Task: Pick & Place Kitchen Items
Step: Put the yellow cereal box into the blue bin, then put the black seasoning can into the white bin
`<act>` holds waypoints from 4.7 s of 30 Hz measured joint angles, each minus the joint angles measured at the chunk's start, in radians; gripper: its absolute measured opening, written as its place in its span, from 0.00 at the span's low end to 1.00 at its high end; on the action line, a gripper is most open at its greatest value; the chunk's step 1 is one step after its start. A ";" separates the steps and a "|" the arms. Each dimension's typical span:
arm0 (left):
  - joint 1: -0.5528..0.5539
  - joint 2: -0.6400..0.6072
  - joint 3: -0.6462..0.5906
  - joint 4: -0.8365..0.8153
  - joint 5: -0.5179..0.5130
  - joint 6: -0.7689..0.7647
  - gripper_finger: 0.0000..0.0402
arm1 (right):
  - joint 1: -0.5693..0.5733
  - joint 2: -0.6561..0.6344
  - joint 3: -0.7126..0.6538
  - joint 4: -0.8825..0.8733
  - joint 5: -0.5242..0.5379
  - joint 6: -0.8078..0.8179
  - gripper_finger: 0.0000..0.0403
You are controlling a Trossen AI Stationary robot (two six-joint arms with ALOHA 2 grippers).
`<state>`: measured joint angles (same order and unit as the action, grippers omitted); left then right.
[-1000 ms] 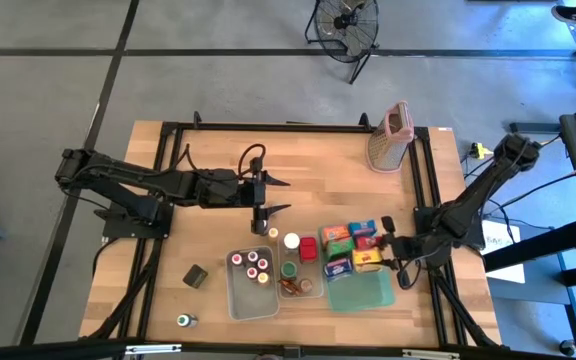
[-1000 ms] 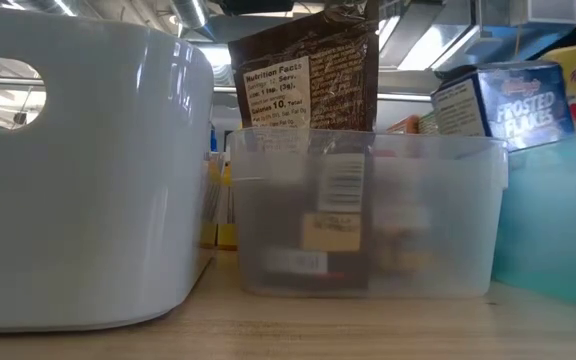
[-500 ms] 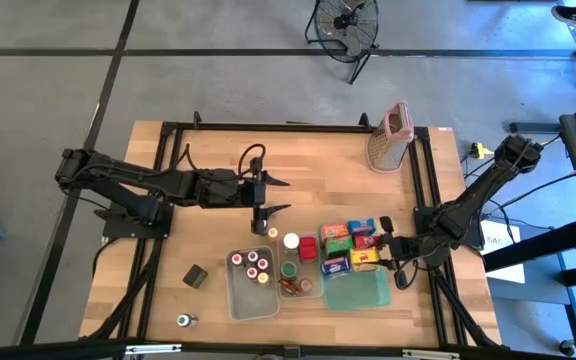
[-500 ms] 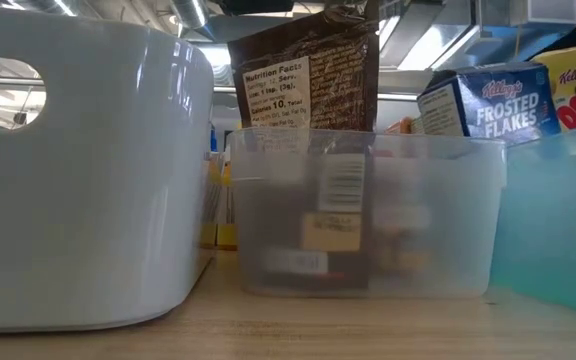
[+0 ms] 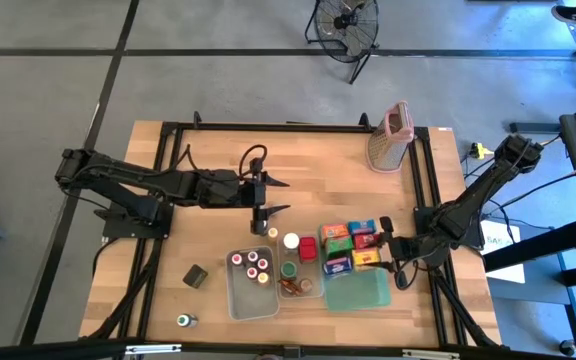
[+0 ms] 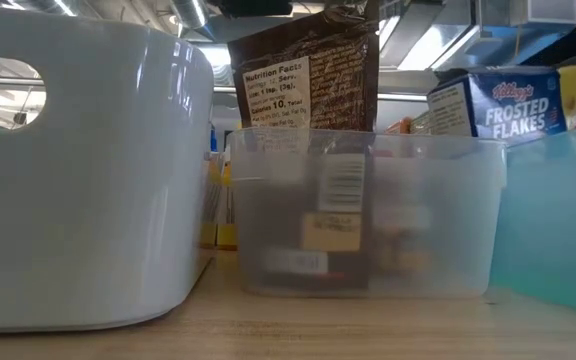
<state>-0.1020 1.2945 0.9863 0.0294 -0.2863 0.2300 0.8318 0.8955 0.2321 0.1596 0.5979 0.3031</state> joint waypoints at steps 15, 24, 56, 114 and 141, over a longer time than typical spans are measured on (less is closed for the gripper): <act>0.000 0.000 0.000 -0.012 0.000 -0.008 0.58 | 0.000 0.001 -0.002 -0.001 0.024 -0.063 0.68; 0.000 0.000 0.000 -0.030 0.000 -0.001 0.58 | 0.000 0.001 0.065 -0.117 0.025 -0.128 0.68; 0.015 0.003 0.000 -0.141 0.094 -0.039 0.65 | 0.000 -0.001 0.265 -0.407 0.105 -0.181 0.68; -0.445 -0.141 0.000 -0.960 0.097 -1.448 0.83 | -0.001 -0.047 0.332 -0.214 0.098 -0.536 0.68; -0.665 0.098 0.000 -1.065 0.264 -2.054 0.82 | -0.002 -0.047 0.332 -0.199 0.000 -0.531 0.68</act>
<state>-0.7673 1.3929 0.9867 -1.0356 -0.0226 -1.8240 0.8295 0.8486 0.5640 -0.0394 0.5976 -0.2282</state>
